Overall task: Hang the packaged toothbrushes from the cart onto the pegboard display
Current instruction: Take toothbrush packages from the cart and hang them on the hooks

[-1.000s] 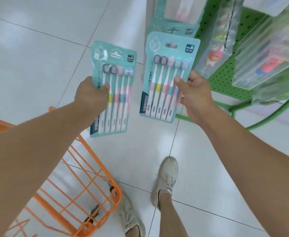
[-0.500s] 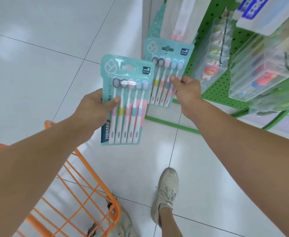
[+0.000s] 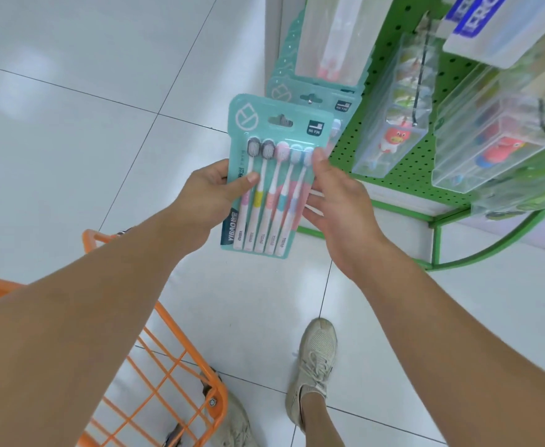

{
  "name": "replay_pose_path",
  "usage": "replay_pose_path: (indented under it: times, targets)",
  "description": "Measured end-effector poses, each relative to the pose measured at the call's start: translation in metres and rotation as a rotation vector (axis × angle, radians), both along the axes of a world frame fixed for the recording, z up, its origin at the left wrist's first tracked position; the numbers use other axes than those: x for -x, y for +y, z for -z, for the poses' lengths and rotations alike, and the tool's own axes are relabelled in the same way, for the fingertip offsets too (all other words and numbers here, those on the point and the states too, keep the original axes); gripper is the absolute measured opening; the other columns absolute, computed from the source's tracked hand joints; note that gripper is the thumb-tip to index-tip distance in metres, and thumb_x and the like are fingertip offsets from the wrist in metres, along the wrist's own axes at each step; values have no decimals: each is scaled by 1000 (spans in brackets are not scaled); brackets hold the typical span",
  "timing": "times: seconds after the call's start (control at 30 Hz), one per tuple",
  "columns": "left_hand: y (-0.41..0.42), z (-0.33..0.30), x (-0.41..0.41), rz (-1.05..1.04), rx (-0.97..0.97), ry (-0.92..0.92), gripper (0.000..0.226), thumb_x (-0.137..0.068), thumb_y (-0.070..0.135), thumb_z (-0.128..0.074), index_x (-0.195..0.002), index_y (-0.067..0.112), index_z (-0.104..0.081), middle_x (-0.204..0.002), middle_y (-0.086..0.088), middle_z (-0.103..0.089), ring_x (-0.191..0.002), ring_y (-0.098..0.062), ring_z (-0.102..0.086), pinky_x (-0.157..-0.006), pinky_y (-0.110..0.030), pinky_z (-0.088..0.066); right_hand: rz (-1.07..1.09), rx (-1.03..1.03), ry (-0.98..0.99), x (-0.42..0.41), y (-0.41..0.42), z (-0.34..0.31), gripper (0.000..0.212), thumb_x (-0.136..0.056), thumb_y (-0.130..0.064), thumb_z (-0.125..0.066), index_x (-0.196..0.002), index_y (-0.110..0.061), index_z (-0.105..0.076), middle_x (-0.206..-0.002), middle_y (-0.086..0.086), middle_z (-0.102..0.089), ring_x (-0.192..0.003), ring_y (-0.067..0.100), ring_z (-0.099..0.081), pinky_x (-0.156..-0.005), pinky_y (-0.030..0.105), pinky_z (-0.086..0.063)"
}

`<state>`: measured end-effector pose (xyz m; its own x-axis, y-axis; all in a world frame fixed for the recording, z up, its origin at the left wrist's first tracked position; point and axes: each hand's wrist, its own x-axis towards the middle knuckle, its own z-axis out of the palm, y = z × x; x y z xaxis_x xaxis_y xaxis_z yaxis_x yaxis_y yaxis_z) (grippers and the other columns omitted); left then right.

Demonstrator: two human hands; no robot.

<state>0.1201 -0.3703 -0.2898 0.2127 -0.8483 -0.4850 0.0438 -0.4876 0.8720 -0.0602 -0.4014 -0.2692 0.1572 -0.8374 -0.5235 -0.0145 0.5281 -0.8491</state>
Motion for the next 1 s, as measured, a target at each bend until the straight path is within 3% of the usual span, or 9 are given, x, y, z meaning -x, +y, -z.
replay_pose_path:
  times: [0.07,0.17,0.33,0.43,0.53,0.67,0.83,1.0]
  targets:
    - [-6,4,6,-1,15,15,18,-97,20,-65,-113,16,-72,-110,-12,-75,-96,-29,-71,-90,-43,-58,5,124,38,0,4,4,20,-94,-29,-71,-109,-16,-70,-105,5,-75,-98,21,-74,-90,43,-60]
    - [-15,9,18,-7,27,12,15,-97,21,-65,-109,17,-73,-103,-6,-77,-89,-21,-72,-84,-38,-59,89,169,106,5,-5,13,11,-95,-12,-67,-104,-18,-69,-103,6,-73,-97,26,-72,-88,52,-59]
    - [-31,15,35,-92,40,-20,13,-97,22,-66,-107,16,-72,-95,0,-76,-76,-10,-70,-65,-23,-56,125,176,122,10,-22,21,12,-94,-7,-67,-99,-17,-69,-102,9,-73,-98,31,-72,-89,53,-58]
    - [-42,17,40,-129,27,-61,15,-96,27,-66,-106,17,-72,-96,0,-76,-75,-10,-69,-61,-21,-56,139,194,122,12,-35,27,11,-93,-7,-67,-98,-16,-69,-104,13,-74,-98,33,-72,-89,54,-58]
    - [-52,21,43,-143,5,-138,20,-96,31,-66,-108,15,-70,-97,-1,-73,-79,-14,-67,-67,-26,-56,157,206,141,11,-44,33,8,-93,-9,-68,-95,-17,-69,-101,12,-74,-97,32,-73,-89,54,-59]
    - [-60,23,44,-155,-97,-318,29,-97,40,-63,-112,15,-62,-99,4,-64,-83,-15,-60,-61,-21,-44,171,206,259,7,-53,46,5,-91,-16,-73,-90,-18,-68,-94,13,-73,-83,22,-69,-86,48,-60]
    - [-65,19,42,-156,-107,-379,38,-98,41,-60,-124,13,-57,-114,2,-60,-99,-18,-58,-80,-28,-46,177,177,351,7,-66,49,6,-96,-20,-68,-98,-16,-63,-83,-6,-63,-72,5,-57,-66,17,-47]
    - [-54,12,36,-129,-83,-366,42,-97,42,-61,-127,14,-55,-109,4,-61,-99,-17,-59,-84,-29,-49,177,146,401,6,-64,47,19,-95,-22,-69,-110,-12,-65,-96,-2,-68,-84,11,-64,-73,20,-50]
